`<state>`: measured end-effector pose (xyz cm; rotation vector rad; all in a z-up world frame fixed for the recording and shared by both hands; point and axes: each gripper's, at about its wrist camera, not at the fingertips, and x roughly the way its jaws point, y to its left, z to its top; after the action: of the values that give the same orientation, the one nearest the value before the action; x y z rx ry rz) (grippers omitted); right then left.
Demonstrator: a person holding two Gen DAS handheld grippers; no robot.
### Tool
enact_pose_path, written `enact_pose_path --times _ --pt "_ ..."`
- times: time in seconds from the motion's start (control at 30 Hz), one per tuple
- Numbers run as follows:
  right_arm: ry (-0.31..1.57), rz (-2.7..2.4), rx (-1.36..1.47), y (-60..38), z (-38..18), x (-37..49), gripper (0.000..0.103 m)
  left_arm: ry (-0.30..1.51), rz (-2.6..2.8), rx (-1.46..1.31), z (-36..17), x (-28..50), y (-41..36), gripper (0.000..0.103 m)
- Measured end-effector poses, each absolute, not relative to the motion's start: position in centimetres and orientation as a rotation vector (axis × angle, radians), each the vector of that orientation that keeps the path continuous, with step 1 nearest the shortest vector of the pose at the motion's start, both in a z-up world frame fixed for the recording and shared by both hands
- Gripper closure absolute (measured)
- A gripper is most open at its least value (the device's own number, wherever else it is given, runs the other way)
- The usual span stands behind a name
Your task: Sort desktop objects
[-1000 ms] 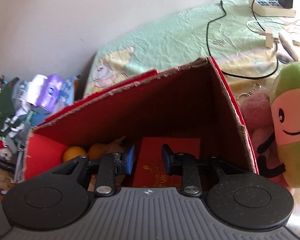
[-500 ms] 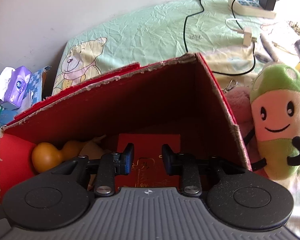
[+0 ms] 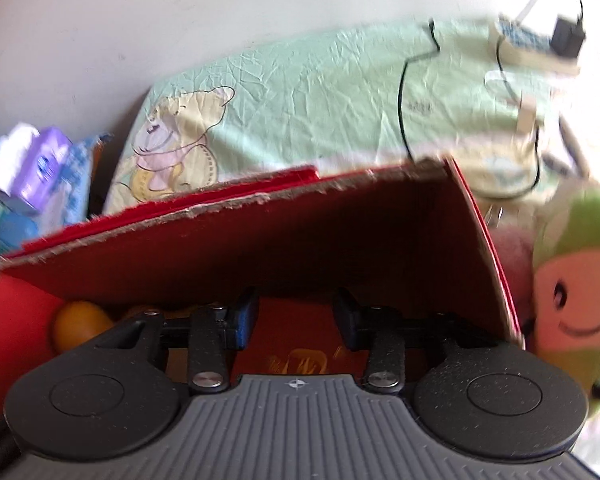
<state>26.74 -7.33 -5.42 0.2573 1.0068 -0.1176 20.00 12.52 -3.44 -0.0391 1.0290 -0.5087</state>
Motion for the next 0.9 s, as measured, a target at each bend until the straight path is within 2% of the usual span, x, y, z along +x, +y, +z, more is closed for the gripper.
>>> enact_pose_path --times 0.2,0.3,0.57,0.73,0.9 --pt "1.164 -0.011 0.432 -8.9 -7.8 28.1 0.058 1.033 -0.500 -0.049 -3.3 19.8 12.9 0.025" --pt "1.167 -0.004 0.477 -8.9 -7.7 27.8 0.057 1.022 -0.505 -0.038 -3.1 19.5 13.0 0.025" --pt "1.162 0.209 0.837 -11.0 -9.0 27.9 0.057 1.031 -0.487 -0.012 -3.3 19.6 12.5 0.025" --pt "1.150 0.248 0.750 -9.8 -8.3 28.2 0.057 1.029 -0.465 0.013 -3.2 19.2 12.4 0.025" --pt "1.044 0.160 0.554 -9.7 -4.8 27.2 0.057 1.022 -0.460 0.013 -3.0 18.8 12.7 0.025"
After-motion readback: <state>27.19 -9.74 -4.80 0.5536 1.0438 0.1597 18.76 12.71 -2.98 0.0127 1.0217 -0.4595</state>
